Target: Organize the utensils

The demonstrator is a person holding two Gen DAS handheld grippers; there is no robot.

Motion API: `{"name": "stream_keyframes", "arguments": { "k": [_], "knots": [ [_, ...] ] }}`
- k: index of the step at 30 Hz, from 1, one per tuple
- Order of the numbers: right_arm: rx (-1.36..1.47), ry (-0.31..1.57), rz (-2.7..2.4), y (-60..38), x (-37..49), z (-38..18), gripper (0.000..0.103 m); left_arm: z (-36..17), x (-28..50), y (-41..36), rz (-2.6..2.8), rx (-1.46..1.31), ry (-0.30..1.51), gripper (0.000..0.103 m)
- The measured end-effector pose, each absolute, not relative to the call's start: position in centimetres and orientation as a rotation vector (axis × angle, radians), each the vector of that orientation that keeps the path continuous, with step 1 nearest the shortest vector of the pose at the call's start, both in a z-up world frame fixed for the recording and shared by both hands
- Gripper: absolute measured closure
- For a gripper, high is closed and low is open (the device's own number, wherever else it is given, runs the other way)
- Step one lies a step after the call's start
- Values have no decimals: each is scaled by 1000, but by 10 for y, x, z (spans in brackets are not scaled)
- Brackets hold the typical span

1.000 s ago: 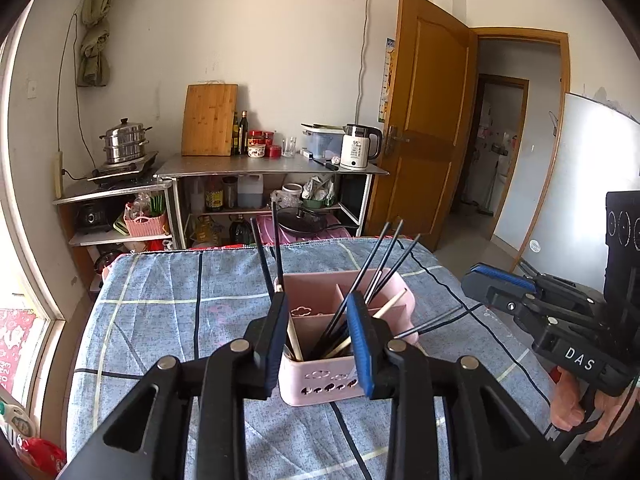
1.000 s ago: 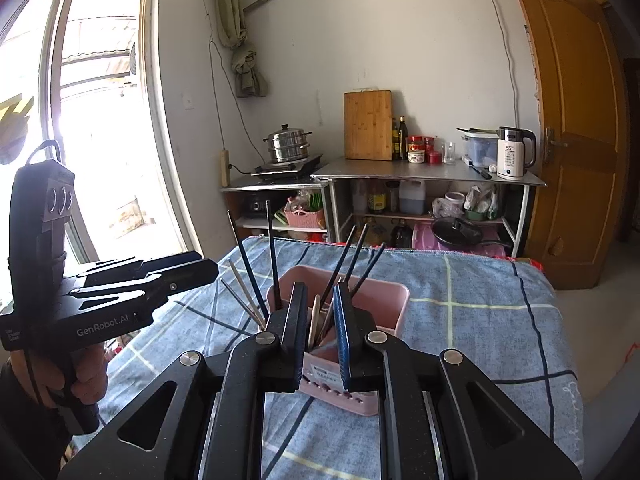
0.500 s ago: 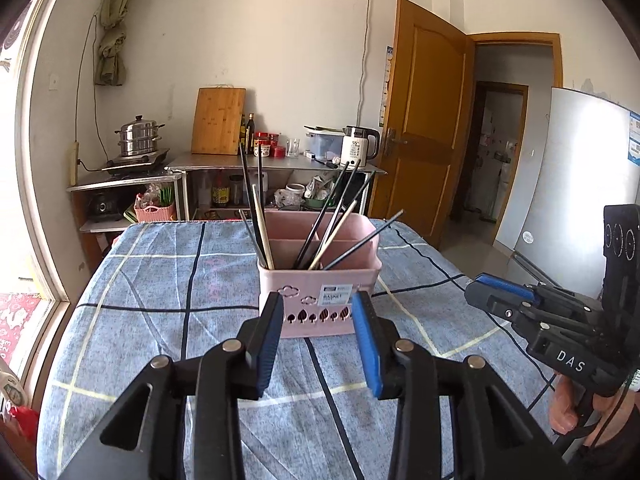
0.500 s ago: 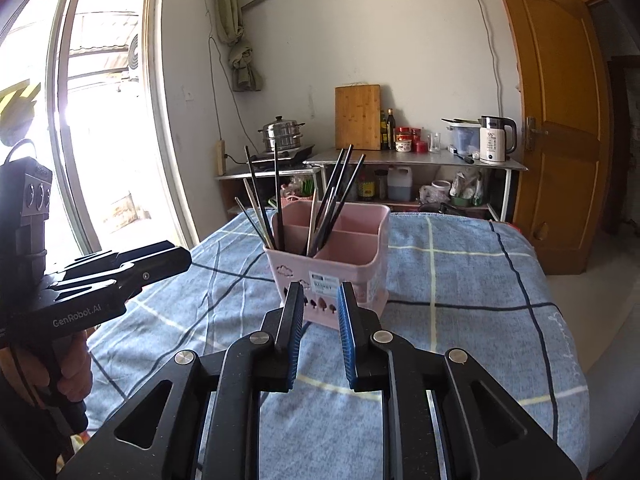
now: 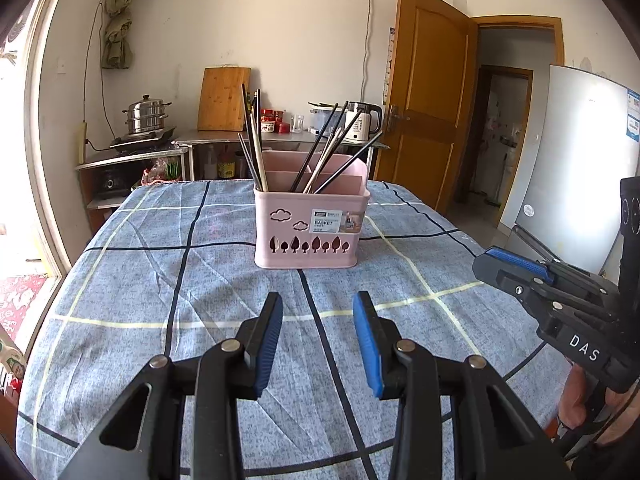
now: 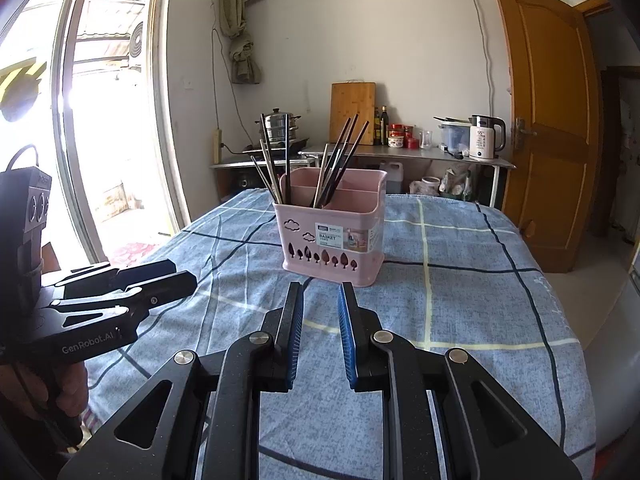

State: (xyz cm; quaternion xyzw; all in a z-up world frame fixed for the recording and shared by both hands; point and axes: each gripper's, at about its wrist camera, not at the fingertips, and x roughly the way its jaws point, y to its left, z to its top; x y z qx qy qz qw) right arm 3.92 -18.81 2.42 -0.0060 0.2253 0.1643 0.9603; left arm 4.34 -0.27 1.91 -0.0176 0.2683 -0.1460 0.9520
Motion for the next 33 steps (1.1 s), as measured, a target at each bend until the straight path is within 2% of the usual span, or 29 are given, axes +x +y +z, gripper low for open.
{"name": "stream_keyframes", "arguments": {
  "k": [33],
  "knots": [
    [-33, 483, 324, -184, 33, 9, 85, 7, 31, -6, -286, -20, 528, 65]
  ]
}}
